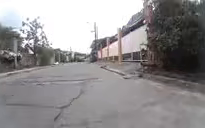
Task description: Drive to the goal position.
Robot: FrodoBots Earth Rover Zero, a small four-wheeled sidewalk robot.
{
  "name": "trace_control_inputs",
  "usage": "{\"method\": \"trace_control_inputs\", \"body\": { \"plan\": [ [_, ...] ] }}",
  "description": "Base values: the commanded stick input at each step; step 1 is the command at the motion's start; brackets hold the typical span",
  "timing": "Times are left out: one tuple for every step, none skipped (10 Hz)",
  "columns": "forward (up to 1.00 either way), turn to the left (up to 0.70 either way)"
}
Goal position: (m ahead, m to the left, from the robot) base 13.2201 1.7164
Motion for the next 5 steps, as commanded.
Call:
{"method": "trace_control_inputs", "body": {
  "plan": [
    [1.00, 0.05],
    [1.00, 0.05],
    [1.00, 0.05],
    [1.00, 0.05],
    [0.39, 0.02]
  ]
}}
